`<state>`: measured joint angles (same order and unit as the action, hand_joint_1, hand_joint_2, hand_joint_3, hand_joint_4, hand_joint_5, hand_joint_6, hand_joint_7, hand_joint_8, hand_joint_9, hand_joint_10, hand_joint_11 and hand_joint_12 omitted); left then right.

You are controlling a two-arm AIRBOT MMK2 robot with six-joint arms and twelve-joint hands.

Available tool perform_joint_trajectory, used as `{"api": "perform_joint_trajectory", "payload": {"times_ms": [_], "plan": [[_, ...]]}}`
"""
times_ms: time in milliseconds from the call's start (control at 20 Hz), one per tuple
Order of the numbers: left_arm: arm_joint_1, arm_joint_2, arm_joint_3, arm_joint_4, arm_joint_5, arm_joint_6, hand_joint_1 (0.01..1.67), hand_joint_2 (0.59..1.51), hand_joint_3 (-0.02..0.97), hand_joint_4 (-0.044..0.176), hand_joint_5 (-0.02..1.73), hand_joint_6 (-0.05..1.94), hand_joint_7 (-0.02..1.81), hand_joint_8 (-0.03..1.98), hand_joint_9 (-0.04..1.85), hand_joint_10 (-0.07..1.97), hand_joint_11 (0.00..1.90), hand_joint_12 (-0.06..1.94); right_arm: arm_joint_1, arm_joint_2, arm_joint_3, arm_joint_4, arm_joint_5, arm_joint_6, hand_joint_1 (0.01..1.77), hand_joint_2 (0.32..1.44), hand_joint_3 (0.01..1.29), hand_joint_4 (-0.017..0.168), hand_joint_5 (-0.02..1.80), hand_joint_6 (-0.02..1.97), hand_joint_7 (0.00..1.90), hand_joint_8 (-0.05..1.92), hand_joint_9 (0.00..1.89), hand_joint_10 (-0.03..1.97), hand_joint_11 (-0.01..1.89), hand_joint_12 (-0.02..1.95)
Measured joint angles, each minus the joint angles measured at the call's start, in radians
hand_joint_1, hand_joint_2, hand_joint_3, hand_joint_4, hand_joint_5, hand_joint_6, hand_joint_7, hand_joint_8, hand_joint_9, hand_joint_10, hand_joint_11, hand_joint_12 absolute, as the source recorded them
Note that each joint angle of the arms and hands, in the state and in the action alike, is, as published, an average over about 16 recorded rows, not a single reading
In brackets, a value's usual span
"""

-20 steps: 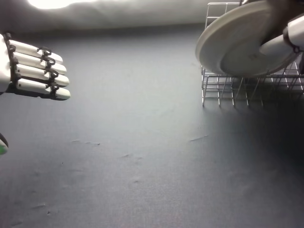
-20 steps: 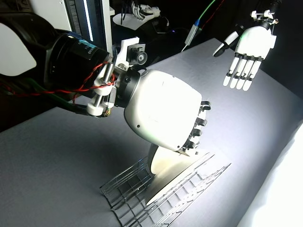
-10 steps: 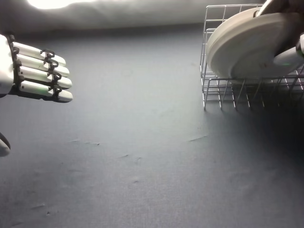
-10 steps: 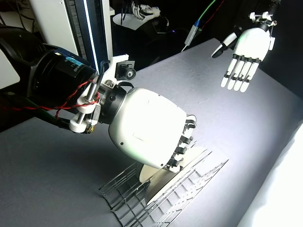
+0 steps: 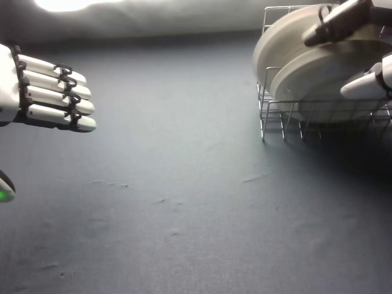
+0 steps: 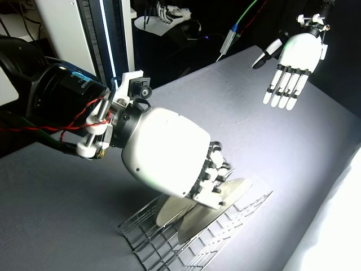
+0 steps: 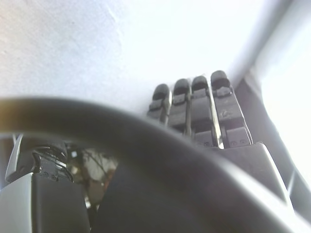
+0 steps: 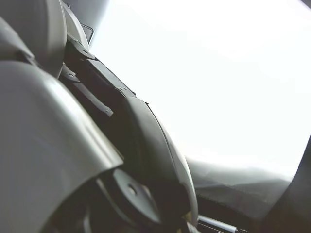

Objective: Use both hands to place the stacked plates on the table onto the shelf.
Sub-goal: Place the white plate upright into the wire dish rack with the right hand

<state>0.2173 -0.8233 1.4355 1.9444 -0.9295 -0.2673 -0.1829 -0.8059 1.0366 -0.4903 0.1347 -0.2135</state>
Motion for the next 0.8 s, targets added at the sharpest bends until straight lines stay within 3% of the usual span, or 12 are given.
{"api": "perform_joint_trajectory", "payload": {"times_ms": [150, 300, 600, 700, 800], "plan": [[0.0, -0.001, -0.006, -0.006, -0.007, -0.012, 0.02, 1.05, 0.0, 0.008, 0.04, 0.02, 0.03, 0.02, 0.02, -0.05, 0.01, 0.01, 0.015, 0.0, -0.008, -0.02, 0.015, 0.0, 1.03, 1.02, 0.02, -0.004, 0.46, 0.16, 0.5, 0.06, 0.48, 0.12, 0.13, 1.18], [-0.001, -0.003, -0.016, -0.017, -0.019, -0.032, 0.02, 1.051, 0.0, 0.008, 0.04, 0.02, 0.03, 0.02, 0.02, -0.05, 0.01, 0.01, 0.033, -0.001, -0.016, -0.055, 0.036, -0.001, 0.98, 1.02, 0.02, -0.003, 0.36, 0.02, 0.38, 0.02, 0.38, 0.06, 0.05, 1.13], [-0.003, 0.001, -0.058, -0.045, -0.056, -0.07, 0.02, 1.061, 0.0, 0.008, 0.09, 0.02, 0.08, 0.02, 0.06, -0.05, 0.03, 0.03, 0.066, -0.006, -0.028, -0.187, 0.114, -0.005, 0.9, 1.02, 0.02, -0.001, 0.28, 0.02, 0.31, 0.02, 0.31, 0.01, 0.01, 1.1], [-0.003, 0.003, -0.073, -0.055, -0.069, -0.08, 0.02, 1.077, 0.001, 0.007, 0.16, 0.04, 0.16, 0.05, 0.13, 0.0, 0.07, 0.13, 0.066, -0.007, -0.031, -0.242, 0.154, -0.01, 0.87, 1.03, 0.02, 0.0, 0.32, 0.04, 0.36, 0.05, 0.34, 0.07, 0.02, 1.16], [-0.004, 0.006, -0.088, -0.065, -0.079, -0.087, 0.03, 1.096, 0.004, 0.006, 0.24, 0.17, 0.24, 0.19, 0.21, 0.17, 0.13, 0.35, 0.058, -0.008, -0.034, -0.301, 0.203, -0.017, 0.83, 1.03, 0.02, 0.001, 0.37, 0.16, 0.42, 0.18, 0.38, 0.24, 0.07, 1.25]]}}
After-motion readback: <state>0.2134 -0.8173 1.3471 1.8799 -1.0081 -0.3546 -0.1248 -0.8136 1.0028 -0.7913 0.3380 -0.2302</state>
